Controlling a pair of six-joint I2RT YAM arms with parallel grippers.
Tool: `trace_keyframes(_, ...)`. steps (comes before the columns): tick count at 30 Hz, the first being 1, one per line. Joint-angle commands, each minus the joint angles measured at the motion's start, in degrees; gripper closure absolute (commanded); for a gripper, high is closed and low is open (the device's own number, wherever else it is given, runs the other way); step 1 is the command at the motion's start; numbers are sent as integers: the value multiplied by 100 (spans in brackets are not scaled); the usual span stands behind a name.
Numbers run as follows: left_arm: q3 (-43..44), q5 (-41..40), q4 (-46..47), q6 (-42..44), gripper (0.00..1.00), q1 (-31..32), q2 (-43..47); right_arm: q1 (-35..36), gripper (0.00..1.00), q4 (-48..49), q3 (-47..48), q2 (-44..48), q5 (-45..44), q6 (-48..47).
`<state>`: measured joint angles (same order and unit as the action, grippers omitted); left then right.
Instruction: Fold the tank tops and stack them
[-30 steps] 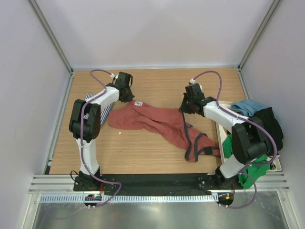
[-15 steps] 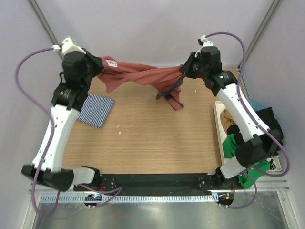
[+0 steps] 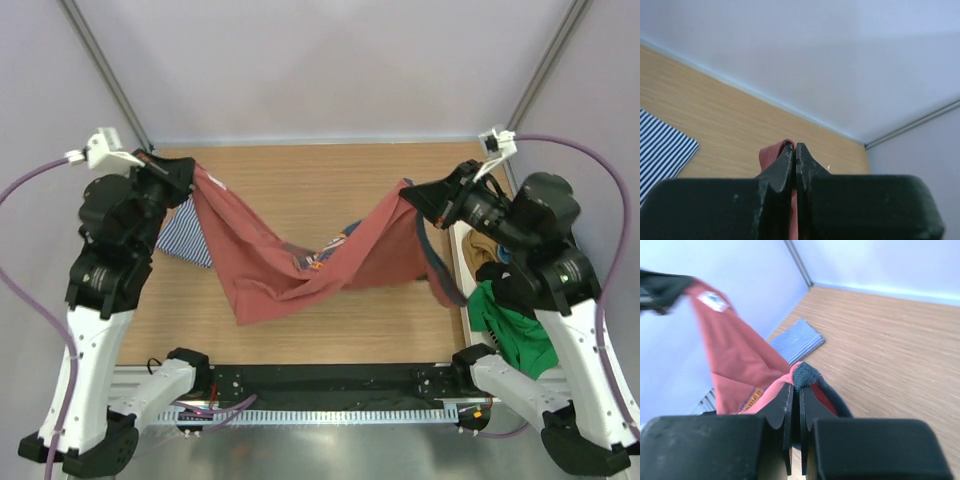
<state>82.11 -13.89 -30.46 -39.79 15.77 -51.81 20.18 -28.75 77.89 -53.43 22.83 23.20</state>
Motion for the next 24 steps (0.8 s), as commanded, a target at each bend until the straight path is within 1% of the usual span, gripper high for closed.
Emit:
trace_keyframes(1, -422, 536, -320, -169, 99, 23, -688, 12, 95, 29, 147, 149, 442, 27)
trace_keyframes(2, -667, 597, -329, -178, 97, 14, -812, 12, 95, -77, 244, 105, 407, 18)
trace_keyframes(3, -896, 694, -329, -196, 84, 23, -1030, 3, 95, -313, 314, -61, 189, -34)
trace_keyframes(4, -898, 808, -329, -178, 84, 31, -1033, 3, 95, -428, 315, -149, -13, -61)
trace_keyframes(5, -1081, 913, -338, -126, 41, 40, -1285, 12, 95, -516, 306, -237, -189, -87)
trace_keyframes(6, -1126, 967, -373, -82, 27, 84, -1409, 12, 96, -587, 263, -464, -348, -88)
trace_keyframes(7, -1127, 898, -478, -12, 23, 206, -1532, 12, 99, -675, 227, -580, -671, -105)
trace_keyframes(8, -1153, 775, -644, 41, 20, 303, -1603, 20, 99, -771, 105, -711, -762, -105)
trace_keyframes(10, -1249, 537, -637, 120, 19, 609, -1561, 12, 99, -650, -115, -940, -867, -105)
trace_keyframes(11, -1398, 476, -567, 155, 19, 698, -1508, 12, 99, -545, -386, -976, -903, -97)
trace_keyframes(13, -1574, 554, -479, 156, 20, 918, -1323, 12, 99, -247, -659, -1029, -991, -88)
trace_keyframes(15, -1890, 686, -400, 51, 24, 1129, -1139, 12, 99, -105, -968, -1073, -1140, -131)
trace_keyframes(16, -2030, 721, -356, 16, 28, 1400, -1060, 3, 99, -17, -1047, -1073, -1175, -158)
trace_keyframes(18, -2470, 695, -189, -72, 35, 1691, -928, 12, 99, 10, -1197, -1126, -1219, -246)
trace_keyframes(19, -2758, 686, -93, -99, 48, 1936, -797, 12, 99, 19, -1267, -1143, -1219, -255)
trace_keyframes(20, -2901, 695, -48, -151, 53, 2026, -743, 3, 99, 28, -1293, -1152, -1228, -272)
trace_keyframes(22, -3277, 747, 74, -344, 60, 2254, -638, 3, 99, -7, -1372, -1126, -1281, -299)
trace_keyframes(24, -3499, 870, 198, -555, 62, 2526, -646, 12, 99, -34, -1443, -1047, -1342, -316)
